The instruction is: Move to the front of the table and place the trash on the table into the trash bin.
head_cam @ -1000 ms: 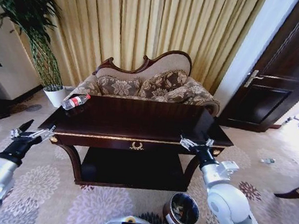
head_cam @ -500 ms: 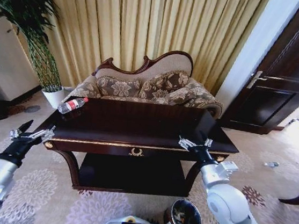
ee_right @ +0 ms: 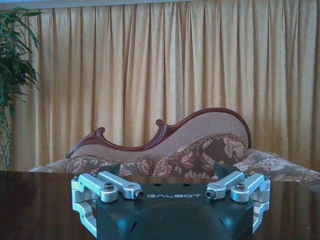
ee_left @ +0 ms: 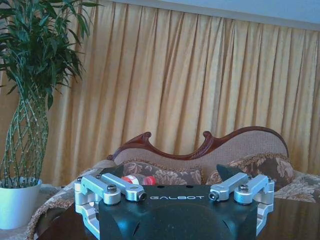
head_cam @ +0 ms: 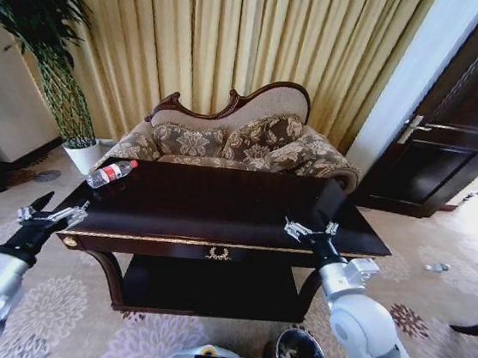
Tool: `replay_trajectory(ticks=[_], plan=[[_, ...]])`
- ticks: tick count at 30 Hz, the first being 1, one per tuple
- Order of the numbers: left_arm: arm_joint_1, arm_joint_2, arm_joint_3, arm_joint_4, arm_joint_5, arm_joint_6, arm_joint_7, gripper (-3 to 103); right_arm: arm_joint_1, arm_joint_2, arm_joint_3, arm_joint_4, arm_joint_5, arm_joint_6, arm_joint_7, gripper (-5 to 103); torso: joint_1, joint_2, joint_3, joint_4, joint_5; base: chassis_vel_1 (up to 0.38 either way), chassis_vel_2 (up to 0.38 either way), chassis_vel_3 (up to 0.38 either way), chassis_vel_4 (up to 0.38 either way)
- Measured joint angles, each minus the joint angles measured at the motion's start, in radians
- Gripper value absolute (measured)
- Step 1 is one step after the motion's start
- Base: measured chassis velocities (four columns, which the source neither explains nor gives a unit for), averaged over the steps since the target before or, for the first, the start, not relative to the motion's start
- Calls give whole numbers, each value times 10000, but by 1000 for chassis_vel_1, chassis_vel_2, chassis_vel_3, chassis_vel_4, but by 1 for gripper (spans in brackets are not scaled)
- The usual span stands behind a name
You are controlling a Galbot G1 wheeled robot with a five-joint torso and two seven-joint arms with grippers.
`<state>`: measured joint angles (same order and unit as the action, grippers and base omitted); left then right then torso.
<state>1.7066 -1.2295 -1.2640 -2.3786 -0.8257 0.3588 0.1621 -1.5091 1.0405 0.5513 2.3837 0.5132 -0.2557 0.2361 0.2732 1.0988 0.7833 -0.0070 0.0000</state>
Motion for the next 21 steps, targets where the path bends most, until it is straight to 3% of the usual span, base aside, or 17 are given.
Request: replay_trajectory(ticks=[5,6,9,15,21], plan=[[-44,163,-7,90,-22,101,-99,100,-1,4,4,0,-10,5,-23,100,0,0,0,0,0,-8,9,13,-7],[-146,365,-41,168,-105,475,-332,100,-11,21,6,-5,-10,36,-26,100,0,0,0,0,0,0,0,0,0],[-253,528,-45,259,-176,703,-484,100,-21,36,-8,-14,-10,110,-27,100,0,1,0,1,0,0,0,0,0],[-1058,1635,284,1056,-517,1278,-1293,100,-214,176,-78,94,-165,274,-281,100,0,0,0,-1,-3,0,0,0,0],[-1596,2812,281,1913,-1001,1363,-1317,100,-382,244,-70,95,-346,406,-358,100,0,1,0,0,0,0,0,0,0]])
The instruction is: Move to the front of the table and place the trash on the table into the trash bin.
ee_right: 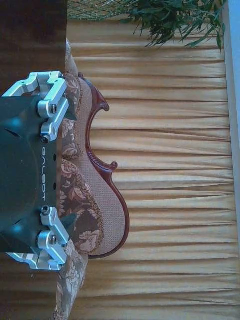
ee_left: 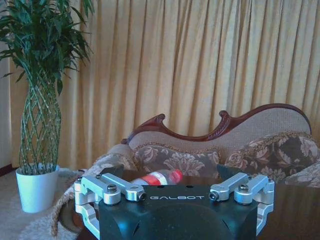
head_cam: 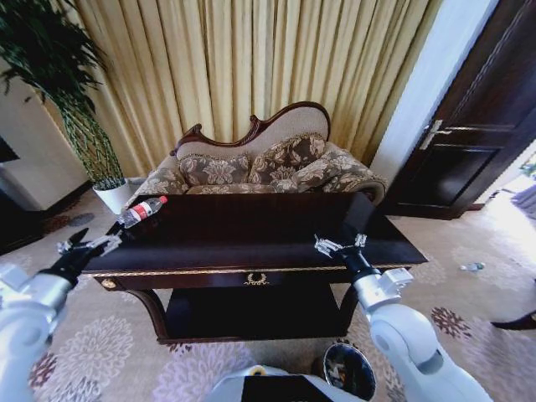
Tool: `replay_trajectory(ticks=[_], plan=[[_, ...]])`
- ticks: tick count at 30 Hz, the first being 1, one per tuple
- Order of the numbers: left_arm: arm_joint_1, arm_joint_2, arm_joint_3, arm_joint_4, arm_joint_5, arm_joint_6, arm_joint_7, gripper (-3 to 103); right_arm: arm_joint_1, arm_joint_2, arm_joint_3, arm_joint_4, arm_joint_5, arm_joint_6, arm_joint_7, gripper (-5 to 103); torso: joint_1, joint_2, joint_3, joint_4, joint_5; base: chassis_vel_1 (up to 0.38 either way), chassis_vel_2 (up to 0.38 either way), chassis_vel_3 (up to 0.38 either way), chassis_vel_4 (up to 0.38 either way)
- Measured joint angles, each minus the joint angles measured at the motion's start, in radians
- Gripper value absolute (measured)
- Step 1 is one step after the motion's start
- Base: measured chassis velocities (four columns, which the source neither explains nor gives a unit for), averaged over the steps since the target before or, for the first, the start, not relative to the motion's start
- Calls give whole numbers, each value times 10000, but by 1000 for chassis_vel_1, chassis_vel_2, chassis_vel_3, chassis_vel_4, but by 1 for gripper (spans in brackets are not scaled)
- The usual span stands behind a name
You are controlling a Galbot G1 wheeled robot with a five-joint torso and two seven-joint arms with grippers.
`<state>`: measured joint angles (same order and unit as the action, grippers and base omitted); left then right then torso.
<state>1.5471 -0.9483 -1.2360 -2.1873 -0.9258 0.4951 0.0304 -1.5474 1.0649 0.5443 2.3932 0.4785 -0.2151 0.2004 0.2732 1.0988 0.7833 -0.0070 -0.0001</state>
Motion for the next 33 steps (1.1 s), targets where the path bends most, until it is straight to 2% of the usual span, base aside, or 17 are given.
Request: replay_trajectory(ticks=[5,11,15,16,17,19,27,31,33], plan=[[-353,746,7,854,-226,-2,51,100,-86,25,14,-27,-81,51,-2,100,0,0,0,1,-1,0,0,0,0],[-808,1251,214,1655,-672,-2,82,100,-101,27,15,-64,-106,58,10,100,0,0,0,1,-1,0,0,0,0],[-1271,1762,484,2355,-793,-72,363,100,-113,-4,68,-87,-107,58,58,100,0,0,0,3,-2,0,0,0,0],[-1489,2096,667,2724,-835,-152,558,100,-145,-16,110,-93,-102,59,100,100,0,-1,0,0,0,0,0,0,0],[-1489,2096,667,2724,-835,-152,558,100,-145,-16,110,-93,-102,59,100,100,0,-1,0,0,0,0,0,0,0],[-1786,2663,1024,3362,-851,-305,789,100,-223,-39,164,-93,-94,59,180,100,0,-1,0,-2,0,0,0,0,0],[-1995,3450,1426,4348,-985,-493,1224,100,-369,-113,272,-15,-76,60,252,100,0,-1,0,0,-1,0,0,0,0],[-2137,3793,1667,4881,-1252,-522,1425,100,-377,-222,300,-7,-46,62,280,100,0,0,0,3,0,0,0,0,0],[-2383,4089,2063,5342,-1675,-489,1483,100,-325,-281,283,-7,-29,62,281,100,0,0,0,0,0,0,0,0,0]])
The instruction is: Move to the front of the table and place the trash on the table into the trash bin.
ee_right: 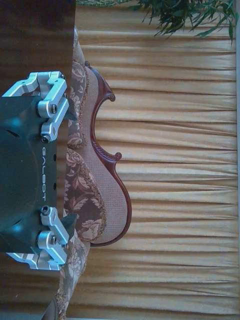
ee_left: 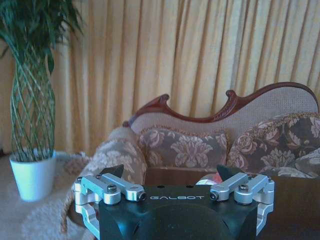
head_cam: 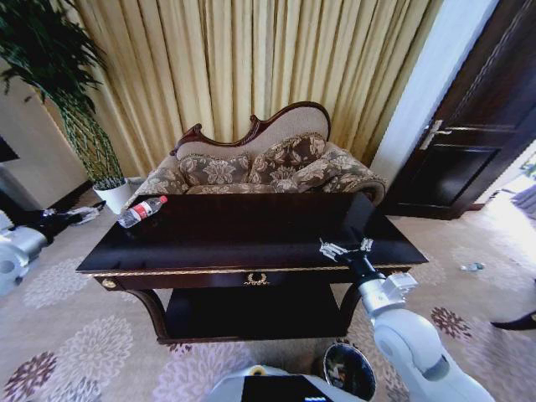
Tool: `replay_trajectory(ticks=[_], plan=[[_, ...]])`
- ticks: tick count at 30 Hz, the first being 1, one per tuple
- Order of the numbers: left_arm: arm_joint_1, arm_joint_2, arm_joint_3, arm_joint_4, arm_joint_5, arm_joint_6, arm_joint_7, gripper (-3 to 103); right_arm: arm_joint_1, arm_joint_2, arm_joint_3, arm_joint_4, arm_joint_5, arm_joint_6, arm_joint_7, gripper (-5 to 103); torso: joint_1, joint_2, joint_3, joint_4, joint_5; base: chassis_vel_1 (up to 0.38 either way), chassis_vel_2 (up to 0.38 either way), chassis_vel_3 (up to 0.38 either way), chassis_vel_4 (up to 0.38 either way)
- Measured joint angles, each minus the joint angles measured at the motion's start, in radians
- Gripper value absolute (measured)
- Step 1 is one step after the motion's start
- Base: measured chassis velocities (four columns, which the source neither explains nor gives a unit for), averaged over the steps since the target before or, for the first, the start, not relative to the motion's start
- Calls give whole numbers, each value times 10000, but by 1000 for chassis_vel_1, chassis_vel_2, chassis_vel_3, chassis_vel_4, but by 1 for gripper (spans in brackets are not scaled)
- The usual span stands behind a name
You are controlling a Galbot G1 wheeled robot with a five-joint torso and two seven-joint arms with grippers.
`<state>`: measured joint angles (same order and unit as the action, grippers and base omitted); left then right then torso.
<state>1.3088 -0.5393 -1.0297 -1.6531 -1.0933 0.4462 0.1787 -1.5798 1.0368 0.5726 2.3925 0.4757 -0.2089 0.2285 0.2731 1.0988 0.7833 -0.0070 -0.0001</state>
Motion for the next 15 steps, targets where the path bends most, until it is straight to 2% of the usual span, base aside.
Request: replay_trajectory(ticks=[3,4,5,7,8,11,15], plan=[[-249,265,377,418,-259,106,267,100,31,-22,-26,8,1,0,-8,100,0,0,0,0,-2,0,0,0,0],[-427,476,597,747,-294,169,812,100,32,-28,-29,23,2,0,-11,100,1,-1,1,-1,-2,0,0,0,0],[-427,476,597,747,-294,169,812,100,32,-28,-29,23,2,0,-11,100,1,-1,1,-1,-2,0,0,0,0],[-912,797,1054,1352,-152,227,1875,100,-17,-33,-27,38,-4,16,-17,100,0,-1,0,1,0,0,0,0,0],[-912,797,1054,1352,-152,227,1875,100,-17,-33,-27,38,-4,16,-17,100,0,-1,0,1,0,0,0,0,0],[-1822,1097,1657,2029,30,254,2557,100,-122,-53,-6,78,-17,65,-27,100,0,0,0,-4,0,0,0,0,0],[-2153,1483,1920,2427,48,430,2922,100,-142,-98,5,94,-19,102,-28,100,1,-1,0,0,1,0,0,0,0]])
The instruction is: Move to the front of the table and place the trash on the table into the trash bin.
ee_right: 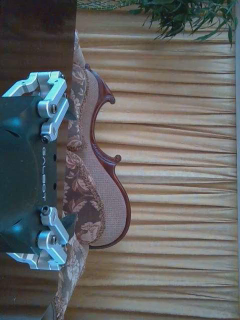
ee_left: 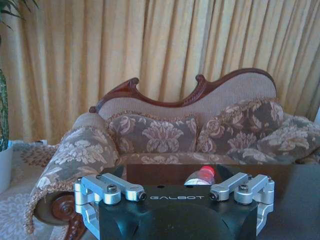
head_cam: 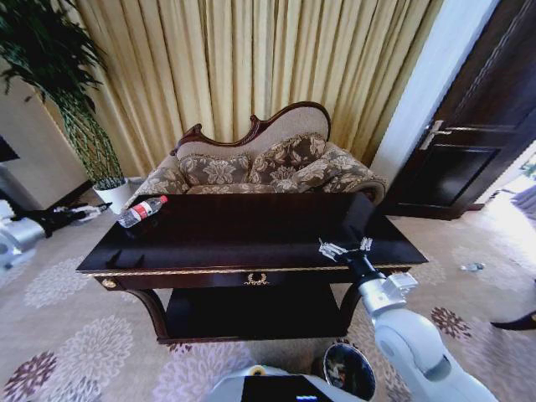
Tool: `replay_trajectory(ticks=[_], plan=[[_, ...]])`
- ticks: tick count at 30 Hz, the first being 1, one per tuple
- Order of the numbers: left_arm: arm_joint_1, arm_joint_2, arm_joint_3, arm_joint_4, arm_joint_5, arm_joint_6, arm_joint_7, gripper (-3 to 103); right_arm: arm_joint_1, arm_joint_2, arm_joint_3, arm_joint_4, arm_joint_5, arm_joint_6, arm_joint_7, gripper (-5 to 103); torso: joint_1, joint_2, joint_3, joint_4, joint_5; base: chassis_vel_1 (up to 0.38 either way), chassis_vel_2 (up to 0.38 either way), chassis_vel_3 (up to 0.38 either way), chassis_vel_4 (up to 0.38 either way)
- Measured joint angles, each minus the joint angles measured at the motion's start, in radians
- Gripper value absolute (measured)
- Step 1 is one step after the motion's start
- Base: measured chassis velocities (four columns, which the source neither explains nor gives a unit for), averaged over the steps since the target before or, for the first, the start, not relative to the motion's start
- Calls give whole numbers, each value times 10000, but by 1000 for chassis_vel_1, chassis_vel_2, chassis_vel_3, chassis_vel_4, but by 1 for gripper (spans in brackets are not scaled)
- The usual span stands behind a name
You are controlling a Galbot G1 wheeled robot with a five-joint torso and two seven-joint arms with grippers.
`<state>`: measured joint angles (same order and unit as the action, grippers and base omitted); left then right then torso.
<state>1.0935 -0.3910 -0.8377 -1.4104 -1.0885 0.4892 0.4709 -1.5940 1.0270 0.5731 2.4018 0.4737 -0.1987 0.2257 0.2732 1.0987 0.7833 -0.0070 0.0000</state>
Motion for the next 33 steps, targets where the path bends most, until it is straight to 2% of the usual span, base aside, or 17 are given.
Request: replay_trajectory(ticks=[2,5,13,21,24,26,27,29,33], plan=[[0,93,25,82,10,41,74,100,-1,-15,0,2,0,10,0,100,0,0,0,0,-1,0,0,0,0],[1,553,76,649,162,237,532,100,-8,-67,-2,-5,0,74,-1,100,-1,0,-1,3,0,0,0,0,0],[-96,1020,198,1379,225,196,763,100,235,-180,-218,-71,21,91,-42,100,-1,0,-1,3,0,0,0,0,0],[-85,767,199,1150,208,-121,192,100,302,-251,-120,-182,212,72,-54,100,-1,1,-1,-2,0,0,0,0,0],[-88,639,247,1097,208,-454,-62,100,318,-245,-126,-194,259,71,-54,100,-1,0,0,0,-1,0,0,0,0],[-194,627,345,1192,197,-905,-325,100,495,-270,-249,-260,286,49,-53,100,-1,1,-1,-4,0,0,0,0,0],[-194,627,345,1192,197,-905,-325,100,495,-270,-249,-260,286,49,-53,100,-1,1,-1,-4,0,0,0,0,0],[-279,629,400,1321,162,-1274,-599,100,735,-359,-384,-336,387,-8,-55,100,-1,0,0,7,0,0,0,0,0],[-327,645,433,1367,195,-1357,-688,100,830,-457,-387,-392,511,-57,-69,100,-1,0,-1,0,1,0,0,0,0]])
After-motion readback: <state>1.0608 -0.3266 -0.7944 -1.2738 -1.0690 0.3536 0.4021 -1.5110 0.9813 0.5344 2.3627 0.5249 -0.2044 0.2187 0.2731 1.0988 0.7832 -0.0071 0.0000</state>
